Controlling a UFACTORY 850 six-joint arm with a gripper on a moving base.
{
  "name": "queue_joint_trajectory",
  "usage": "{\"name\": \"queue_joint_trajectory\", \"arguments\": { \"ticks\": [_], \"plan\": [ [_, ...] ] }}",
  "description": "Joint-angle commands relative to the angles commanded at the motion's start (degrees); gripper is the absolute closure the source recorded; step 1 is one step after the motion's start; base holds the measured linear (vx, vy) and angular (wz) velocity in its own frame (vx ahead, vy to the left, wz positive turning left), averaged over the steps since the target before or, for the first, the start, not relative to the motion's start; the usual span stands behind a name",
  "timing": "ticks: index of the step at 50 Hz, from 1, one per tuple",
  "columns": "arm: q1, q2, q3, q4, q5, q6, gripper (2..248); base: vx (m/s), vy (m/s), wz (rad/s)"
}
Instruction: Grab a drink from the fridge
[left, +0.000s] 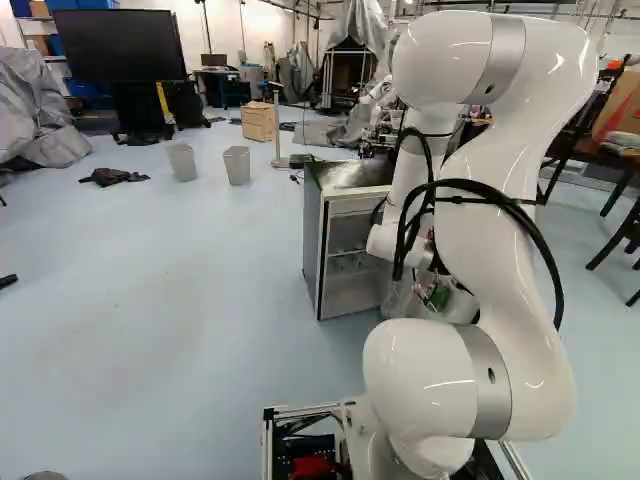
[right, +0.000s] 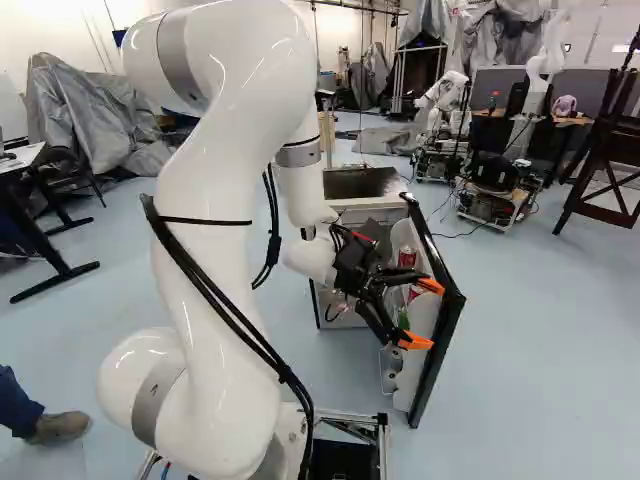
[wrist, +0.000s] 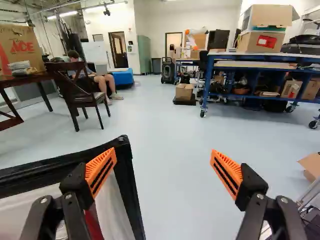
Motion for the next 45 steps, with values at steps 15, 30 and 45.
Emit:
{"name": "queue_joint_trajectory", "arguments": {
  "ticks": [15,30,45],
  "plan": [
    [-0.2,-0.3,-0.9,0.0,0.0,0.0,3,0.000,0.000,0.000],
    [-1.1,-1.0,-2.9,0.0,0.0,0.0,3,0.000,0.000,0.000],
    [-2.1,-1.7,-5.0,0.0,0.0,0.0,3,0.000,0.000,0.000]
  ]
}}
